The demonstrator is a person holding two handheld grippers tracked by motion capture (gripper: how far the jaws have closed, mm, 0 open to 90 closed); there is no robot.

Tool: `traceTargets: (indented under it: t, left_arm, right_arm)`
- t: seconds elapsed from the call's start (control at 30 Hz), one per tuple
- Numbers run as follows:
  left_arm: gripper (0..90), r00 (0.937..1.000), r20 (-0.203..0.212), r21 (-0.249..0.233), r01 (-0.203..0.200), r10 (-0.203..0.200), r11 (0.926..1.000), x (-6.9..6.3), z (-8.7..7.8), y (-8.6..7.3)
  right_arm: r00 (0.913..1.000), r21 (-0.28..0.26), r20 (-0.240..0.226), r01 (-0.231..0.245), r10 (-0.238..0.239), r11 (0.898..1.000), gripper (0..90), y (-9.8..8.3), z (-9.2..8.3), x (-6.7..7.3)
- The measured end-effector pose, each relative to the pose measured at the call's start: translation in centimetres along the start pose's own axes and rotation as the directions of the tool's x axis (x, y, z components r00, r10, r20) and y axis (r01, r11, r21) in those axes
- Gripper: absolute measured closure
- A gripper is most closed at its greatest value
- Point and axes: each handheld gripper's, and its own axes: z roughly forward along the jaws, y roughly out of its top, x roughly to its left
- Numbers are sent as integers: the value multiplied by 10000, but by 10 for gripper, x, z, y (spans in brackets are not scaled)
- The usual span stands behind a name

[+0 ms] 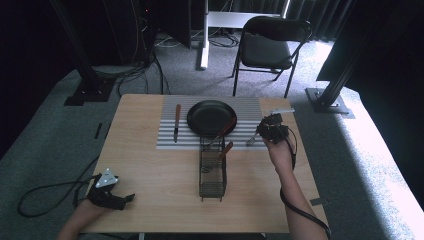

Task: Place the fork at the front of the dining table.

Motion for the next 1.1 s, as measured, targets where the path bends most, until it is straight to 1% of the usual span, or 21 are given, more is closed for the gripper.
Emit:
traceTargets:
  t: [0.03, 0.07, 0.1, 0.17, 0.2, 0.23, 0.27, 0.3, 0.33, 0.5, 0.67, 0.8, 0.83, 0.87, 0.9, 0.93, 1.03, 1.07, 1.1]
  left_arm:
    - [0, 10000, 1, -2, 1, -1, 10000, 0, 0, 0]
    - [0, 10000, 1, 0, 0, 0, 10000, 0, 0, 0]
    - [0, 10000, 1, -1, 1, -1, 10000, 0, 0, 0]
    - [0, 10000, 1, 0, 0, 0, 10000, 0, 0, 0]
    - [0, 10000, 1, -1, 0, 0, 10000, 0, 0, 0]
    - [0, 10000, 1, -2, 0, 0, 10000, 0, 0, 0]
    - [0, 10000, 3, -1, 1, -1, 10000, 0, 0, 0]
    - [0, 10000, 2, -2, 0, 0, 10000, 0, 0, 0]
    - [0, 10000, 0, -1, 0, 0, 10000, 0, 0, 0]
    - [0, 10000, 1, -2, -2, 2, 10000, 0, 0, 0]
    - [0, 10000, 1, -3, -3, 3, 10000, 0, 0, 0]
    - [0, 10000, 2, -5, -1, 1, 10000, 0, 0, 0]
    - [0, 10000, 0, -6, 0, 0, 10000, 0, 0, 0]
    - [0, 10000, 0, -9, 3, -3, 10000, 0, 0, 0]
    - [0, 10000, 2, -11, 0, 0, 10000, 0, 0, 0]
    - [0, 10000, 1, -9, -1, 1, 10000, 0, 0, 0]
    - [0, 10000, 2, -6, 0, 0, 10000, 0, 0, 0]
    - [0, 10000, 2, -4, 1, -1, 10000, 0, 0, 0]
    - [0, 10000, 2, -6, 0, 0, 10000, 0, 0, 0]
  right_arm:
    - [10000, -15, 20, -69, 69, 10000, 808, 6, 6, 0]
    - [10000, -15, 20, -69, 69, 10000, 808, 6, 6, 0]
    - [9998, -47, 33, -174, 174, 9998, 807, 11, 12, -1]
    - [9996, -20, 48, -266, 266, 9996, 807, 15, 15, -2]
    - [9992, -12, 85, -399, 399, 9992, 807, 22, 22, -3]
    - [9992, -12, 85, -399, 399, 9992, 807, 22, 22, -3]
    - [9984, 39, 128, -556, 555, 9984, 807, 30, 31, -4]
    - [9984, 39, 128, -556, 555, 9984, 807, 30, 31, -4]
    - [9980, 80, 170, -614, 613, 9981, 807, 34, 36, -4]
    - [9948, 462, 346, -973, 957, 9942, 807, 54, 62, -7]
    - [9922, 927, 534, -1173, 1127, 9888, 807, 68, 88, -9]
    - [9897, 1520, 610, -1374, 1295, 9788, 807, 78, 114, -13]
    - [9882, 1703, 630, -1485, 1396, 9741, 807, 80, 120, -15]
    - [9868, 1980, 675, -1580, 1474, 9674, 807, 83, 134, -17]
    - [9855, 2118, 717, -1657, 1538, 9631, 807, 84, 140, -17]
    - [9855, 2118, 717, -1657, 1538, 9631, 807, 84, 140, -17]
    - [9837, 2463, 829, -1753, 1594, 9532, 806, 84, 159, -17]
    - [9836, 2517, 838, -1762, 1600, 9516, 806, 83, 163, -16]
    - [9824, 2777, 831, -1842, 1674, 9428, 807, 80, 174, -15]
